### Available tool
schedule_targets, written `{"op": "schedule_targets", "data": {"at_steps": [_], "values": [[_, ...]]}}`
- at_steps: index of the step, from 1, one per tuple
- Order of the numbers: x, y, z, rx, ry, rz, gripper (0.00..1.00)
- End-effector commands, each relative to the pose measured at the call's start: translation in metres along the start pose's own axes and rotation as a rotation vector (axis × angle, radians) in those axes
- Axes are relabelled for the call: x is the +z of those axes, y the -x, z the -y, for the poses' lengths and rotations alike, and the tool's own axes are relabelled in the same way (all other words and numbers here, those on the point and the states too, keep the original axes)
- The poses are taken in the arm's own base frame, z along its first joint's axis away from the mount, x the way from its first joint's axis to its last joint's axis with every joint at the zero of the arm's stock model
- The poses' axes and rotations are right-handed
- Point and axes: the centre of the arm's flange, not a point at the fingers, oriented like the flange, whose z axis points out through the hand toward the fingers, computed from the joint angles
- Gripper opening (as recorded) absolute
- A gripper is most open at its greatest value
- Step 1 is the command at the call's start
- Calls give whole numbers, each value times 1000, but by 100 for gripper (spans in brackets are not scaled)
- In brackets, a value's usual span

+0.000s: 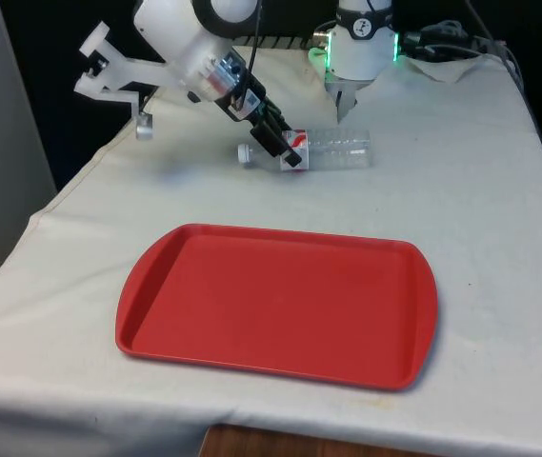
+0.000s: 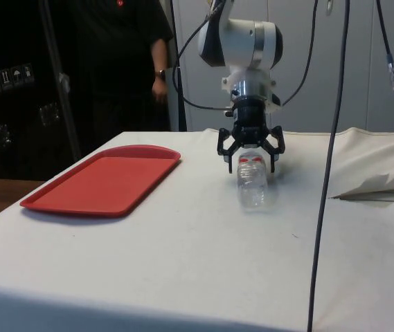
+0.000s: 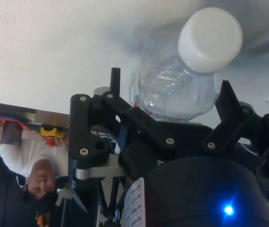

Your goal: Place the bottle upright on the tray.

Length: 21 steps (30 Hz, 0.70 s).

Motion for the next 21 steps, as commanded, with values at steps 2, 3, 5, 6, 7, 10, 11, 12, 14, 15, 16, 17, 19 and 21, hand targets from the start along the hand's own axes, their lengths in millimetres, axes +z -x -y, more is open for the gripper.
{"op": "schedule_targets", "data": {"at_steps": [2,3,5,6,7,10,11,12,14,15,16,17,19,21], "values": [[1,-1,0,-1,-6,8,100],[1,0,0,-1,-5,9,100],[2,-1,0,-1,-3,13,100],[3,-1,0,0,-3,15,100],[4,-1,-1,1,-2,17,100],[5,-2,-1,1,-4,22,100],[7,-3,-1,1,-4,30,100],[7,-3,-1,0,-3,32,100],[7,-4,-1,0,-2,34,100],[7,-4,-1,1,-2,35,100],[7,-4,0,0,0,38,100],[7,-4,0,0,0,38,100],[7,-4,-1,1,0,40,100],[7,-4,-1,1,0,40,94]]}}
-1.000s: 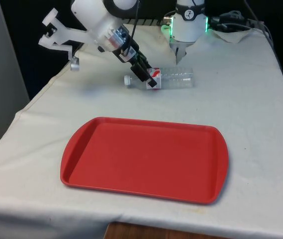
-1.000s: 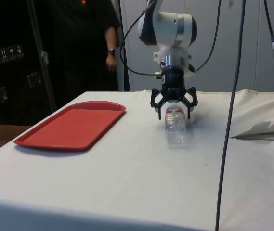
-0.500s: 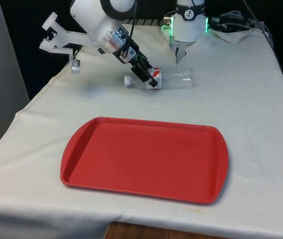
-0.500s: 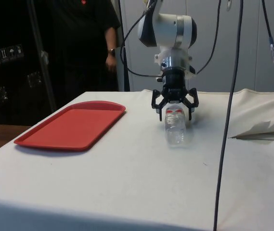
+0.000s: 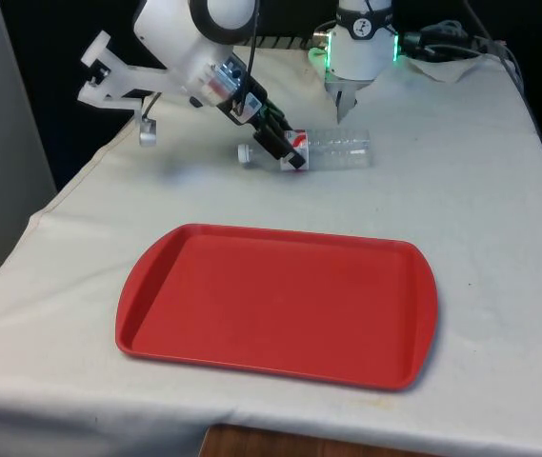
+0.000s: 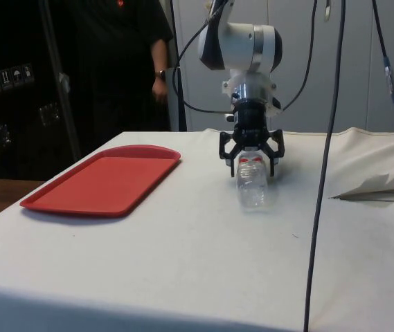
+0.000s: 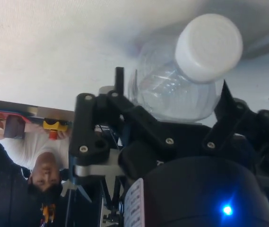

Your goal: Place the bottle upright on the tray.

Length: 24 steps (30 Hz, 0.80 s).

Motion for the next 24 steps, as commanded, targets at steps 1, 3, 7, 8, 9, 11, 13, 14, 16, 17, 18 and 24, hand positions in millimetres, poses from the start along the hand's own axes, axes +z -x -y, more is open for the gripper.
{"op": "schedule_targets", "data": {"at_steps": [1,3,7,8,9,11,13,14,16,17,18,24], "values": [[0,-1,1,-2,-4,4,88],[-1,-1,0,-1,-4,4,74],[-1,-1,0,-2,-4,7,46],[-3,0,0,0,-2,7,42],[-1,-1,1,-1,-4,9,42],[-2,-1,1,-1,-4,12,34],[-2,-1,1,-3,-4,16,24],[-2,-1,1,-2,-4,16,20],[-3,-1,1,-1,-4,18,16],[-6,1,0,-1,-4,23,15],[-6,1,0,0,-4,24,14],[-7,1,1,2,-7,21,14]]}}
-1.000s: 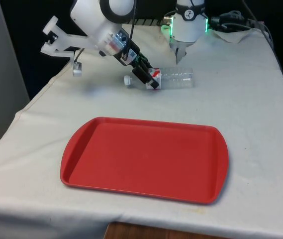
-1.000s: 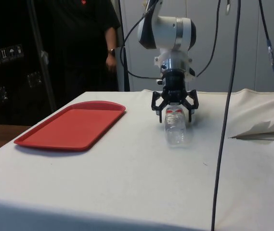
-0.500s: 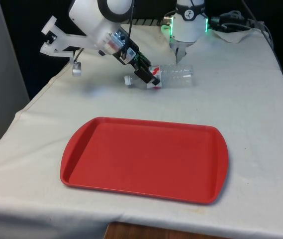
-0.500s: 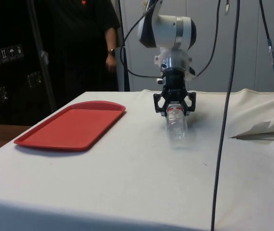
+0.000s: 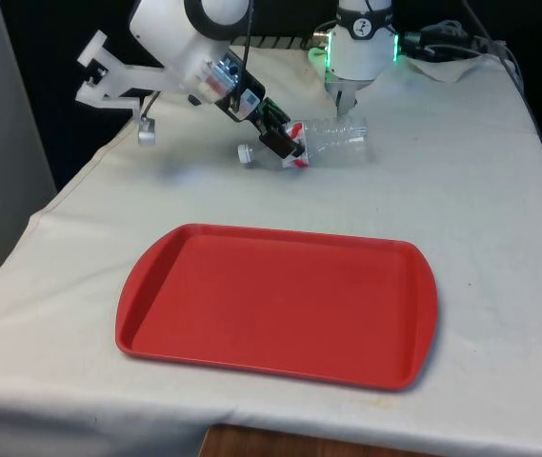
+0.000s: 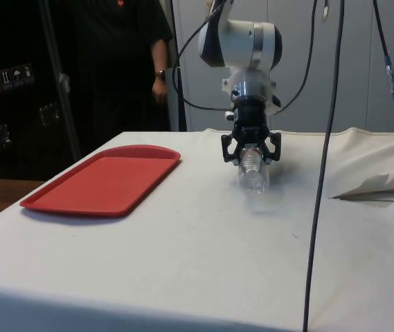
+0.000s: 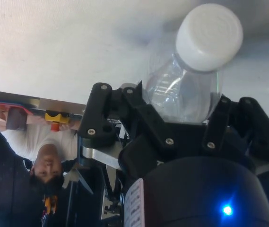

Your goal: Place the bottle upright on the tray.

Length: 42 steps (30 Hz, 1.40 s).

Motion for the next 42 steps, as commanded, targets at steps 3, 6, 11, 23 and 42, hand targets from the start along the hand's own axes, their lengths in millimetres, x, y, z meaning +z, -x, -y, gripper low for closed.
{"op": "schedule_targets", "data": {"at_steps": [3,6,11,23,42], "values": [[-1,0,1,1,-2,-2,14],[-9,4,6,10,-10,-22,14],[-16,7,13,21,-19,-40,14],[-31,13,28,44,-40,-78,14],[-62,28,57,84,-73,-147,14]]}}
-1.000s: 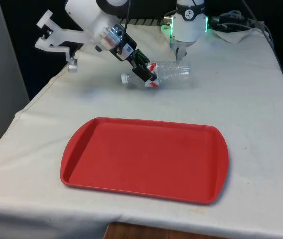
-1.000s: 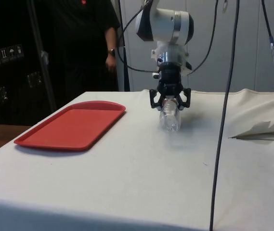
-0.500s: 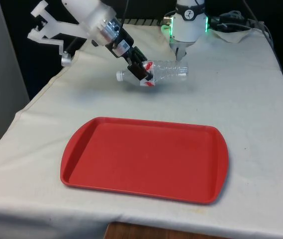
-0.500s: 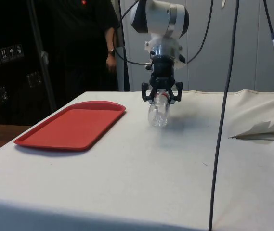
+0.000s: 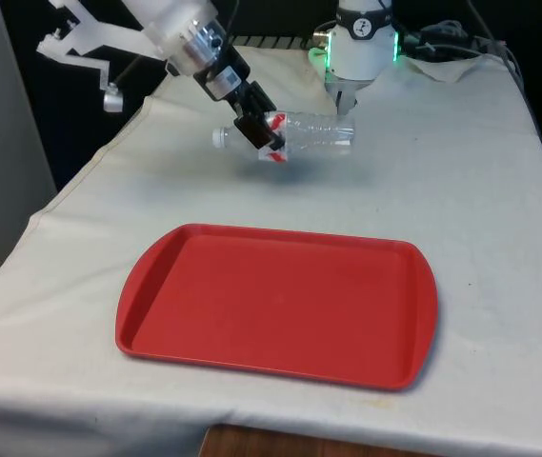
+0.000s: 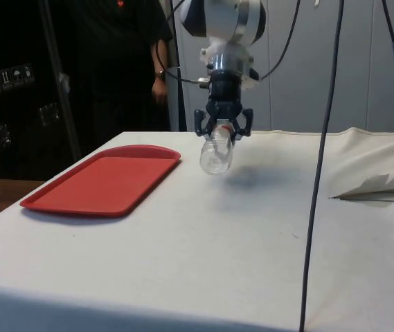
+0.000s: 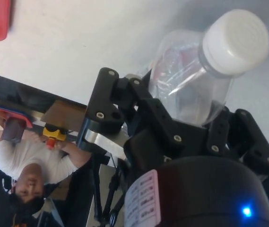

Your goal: Place the bottle upright on the tray.

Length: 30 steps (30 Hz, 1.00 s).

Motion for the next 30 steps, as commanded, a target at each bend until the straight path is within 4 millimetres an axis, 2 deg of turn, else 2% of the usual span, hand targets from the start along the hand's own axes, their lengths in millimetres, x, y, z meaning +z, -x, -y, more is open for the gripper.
{"op": "schedule_targets", "data": {"at_steps": [1,25,30], "values": [[-4,1,2,8,-3,-16,14],[-38,15,43,46,-40,-85,14],[-47,23,57,59,-51,-122,14]]}}
